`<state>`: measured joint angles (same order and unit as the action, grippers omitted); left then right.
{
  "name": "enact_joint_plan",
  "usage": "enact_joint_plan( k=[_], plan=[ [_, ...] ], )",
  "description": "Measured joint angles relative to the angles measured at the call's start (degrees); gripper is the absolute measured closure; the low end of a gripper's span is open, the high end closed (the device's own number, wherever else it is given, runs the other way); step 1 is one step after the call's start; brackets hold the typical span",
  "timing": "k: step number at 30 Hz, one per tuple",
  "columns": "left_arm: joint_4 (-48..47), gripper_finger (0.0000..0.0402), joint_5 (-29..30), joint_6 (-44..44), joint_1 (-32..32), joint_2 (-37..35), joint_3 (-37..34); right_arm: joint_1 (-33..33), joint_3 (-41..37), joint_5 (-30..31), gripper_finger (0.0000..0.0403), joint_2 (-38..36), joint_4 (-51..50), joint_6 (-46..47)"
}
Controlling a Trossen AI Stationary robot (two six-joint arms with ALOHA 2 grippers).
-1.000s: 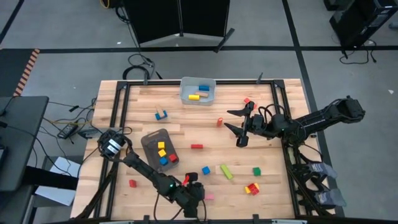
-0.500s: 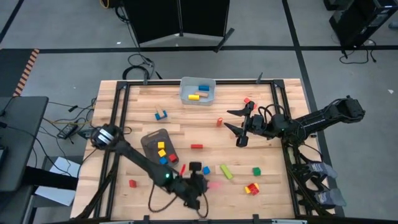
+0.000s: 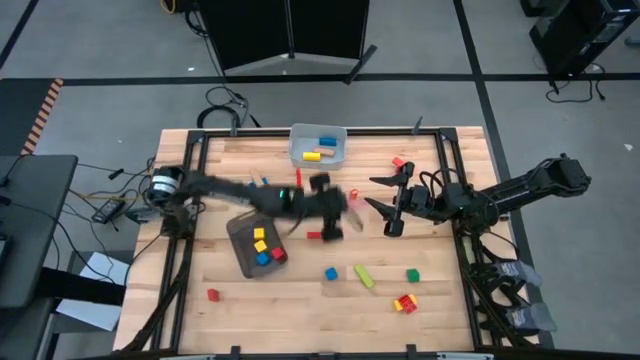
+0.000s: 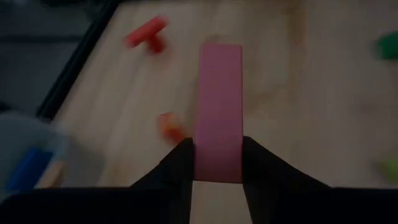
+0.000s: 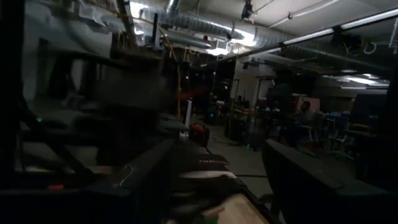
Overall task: Sort blocks by size
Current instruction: Put the pink rectangular block into the gray bin, then put the blue square block into the black bin
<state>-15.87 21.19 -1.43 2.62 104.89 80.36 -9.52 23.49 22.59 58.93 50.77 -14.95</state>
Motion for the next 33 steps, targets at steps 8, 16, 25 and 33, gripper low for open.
enact_joint_plan(
  k=[8,16,25,33],
  plan=[
    [0.9,0.0295,-7.9,1.7,-16.5,0.1,0.0,-2.1,0.0,12.6,0.015,-1.8,-7.7,-4.6],
    [-4.1,0.0295,-18.7,-1.8,-31.0,3.3,-0.1,-2.5,0.0,15.5,0.0154,-1.9,-19.4,2.9],
    [-6.1,0.0179,-19.6,-1.5,-33.8,4.3,0.0,-2.7,0.0,15.5,0.0152,-2.1,-28.3,10.4],
    [-5.7,0.0085,-21.9,-0.1,-32.2,1.3,0.0,-2.9,0.3,7.6,0.0145,-1.8,-28.8,14.6]
  ],
)
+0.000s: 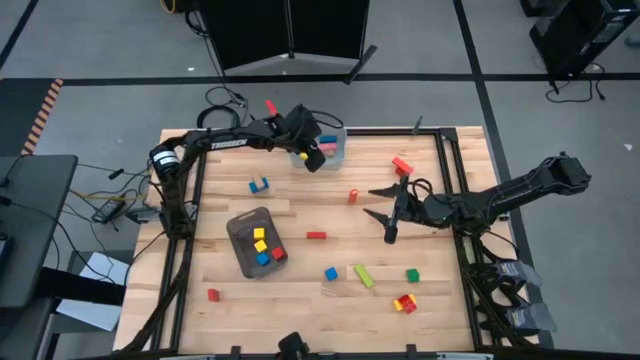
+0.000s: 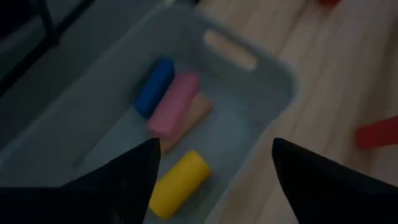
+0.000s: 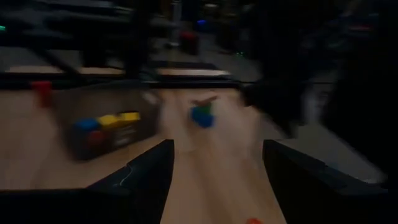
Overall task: Sort blocks by size
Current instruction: Put the blue square block into the black bin
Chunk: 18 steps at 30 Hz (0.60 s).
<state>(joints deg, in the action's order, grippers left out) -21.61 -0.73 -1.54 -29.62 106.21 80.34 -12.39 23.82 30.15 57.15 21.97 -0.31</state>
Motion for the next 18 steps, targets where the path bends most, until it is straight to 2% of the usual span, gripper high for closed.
enact_joint_plan(
  k=[5,8,13,15,18],
  plan=[
    [2.9,0.011,-0.5,2.2,3.5,-7.4,0.0,-2.2,4.6,-7.4,0.0141,6.1,-1.5,0.8],
    [3.2,0.0133,-0.5,3.8,5.4,-13.0,0.0,-3.5,8.7,-12.3,0.0136,13.1,-1.3,-0.3],
    [1.4,0.0167,-1.1,4.2,7.0,-23.5,0.0,-4.3,16.0,-24.4,0.0126,26.2,-3.5,-1.0],
    [0.3,0.0175,-1.0,3.7,7.9,-27.0,0.0,-4.4,18.5,-26.9,0.0121,30.7,-6.6,-1.8],
    [-3.1,0.018,-0.7,2.7,10.3,-31.0,0.0,-4.4,22.1,-27.3,0.0116,36.4,-11.6,-3.1]
  ],
)
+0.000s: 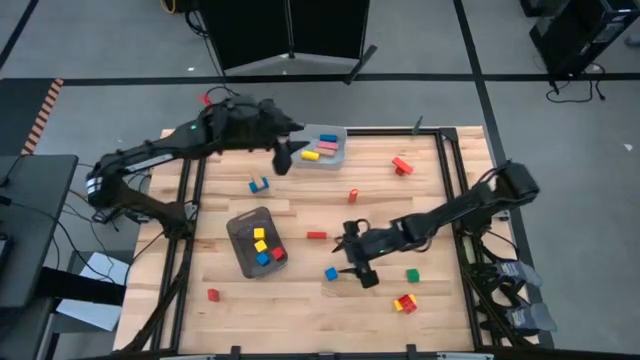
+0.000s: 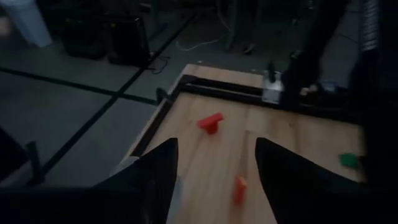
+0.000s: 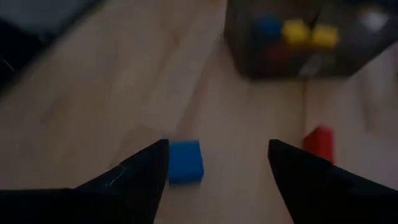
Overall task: Sort blocks by size
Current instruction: Put the blue square block into the black bin
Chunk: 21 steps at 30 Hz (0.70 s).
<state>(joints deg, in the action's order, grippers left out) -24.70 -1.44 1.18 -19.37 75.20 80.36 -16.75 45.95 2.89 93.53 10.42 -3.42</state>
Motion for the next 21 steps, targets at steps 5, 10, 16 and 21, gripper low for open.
enact_joint_plan(
  k=[5,10,16,21],
  plan=[
    [-4.2,0.0183,6.5,-0.8,6.1,-4.3,0.0,-0.2,4.6,-5.6,0.011,6.6,-2.6,-1.3],
    [-6.6,0.0183,14.1,-1.6,12.1,-7.0,0.0,-0.4,6.4,-8.0,0.011,10.4,-3.6,-1.3],
    [-7.5,0.0183,20.4,-2.3,17.3,-8.4,0.0,-0.4,6.6,-3.7,0.0111,13.7,-2.8,0.1],
    [-8.2,0.0183,22.9,-3.1,20.3,-8.7,0.0,-0.4,6.6,-2.9,0.0125,16.4,0.3,0.3]
  ],
)
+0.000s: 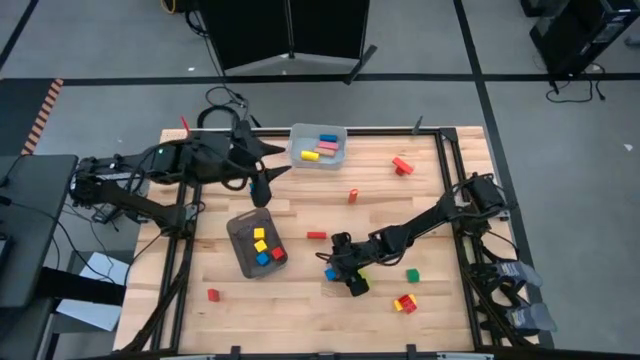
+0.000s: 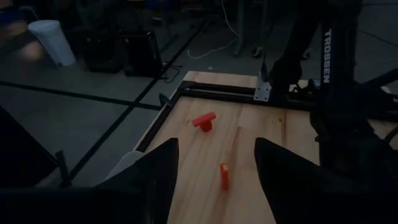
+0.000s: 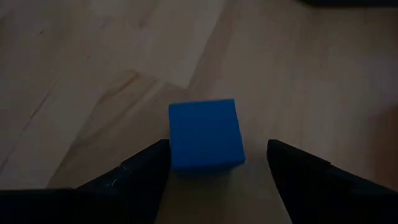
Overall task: Sort blocks by size
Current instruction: Put the blue square block into the black bin
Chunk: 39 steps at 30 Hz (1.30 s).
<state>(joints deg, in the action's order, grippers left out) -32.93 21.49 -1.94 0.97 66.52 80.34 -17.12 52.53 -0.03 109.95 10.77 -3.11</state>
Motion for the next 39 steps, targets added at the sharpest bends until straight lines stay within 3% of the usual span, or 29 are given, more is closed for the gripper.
enact_joint_plan(
  k=[4,10,16,20,36,39],
  plan=[
    [-0.2,0.0183,2.0,-0.2,2.0,0.0,0.0,-0.2,0.0,0.5,0.016,1.4,2.8,0.1],
    [-0.6,0.0183,5.1,-0.7,3.6,-0.7,0.0,-0.5,0.0,2.3,0.0261,1.3,4.3,-0.2],
    [-1.1,0.0183,6.5,-2.1,3.7,-2.5,0.0,0.2,0.4,3.8,0.026,0.8,16.7,-2.3],
    [-3.1,0.0183,7.8,-3.8,3.7,-3.5,0.0,2.1,5.4,4.1,0.026,1.4,19.9,-4.3],
    [-7.4,0.0183,8.9,-8.7,4.0,-4.2,0.0,7.1,30.7,1.5,0.0259,18.2,17.7,-6.5],
    [-9.6,0.0183,9.4,-9.4,4.1,-4.2,0.0,8.0,32.2,1.5,0.0209,18.7,15.5,-5.7]
  ],
)
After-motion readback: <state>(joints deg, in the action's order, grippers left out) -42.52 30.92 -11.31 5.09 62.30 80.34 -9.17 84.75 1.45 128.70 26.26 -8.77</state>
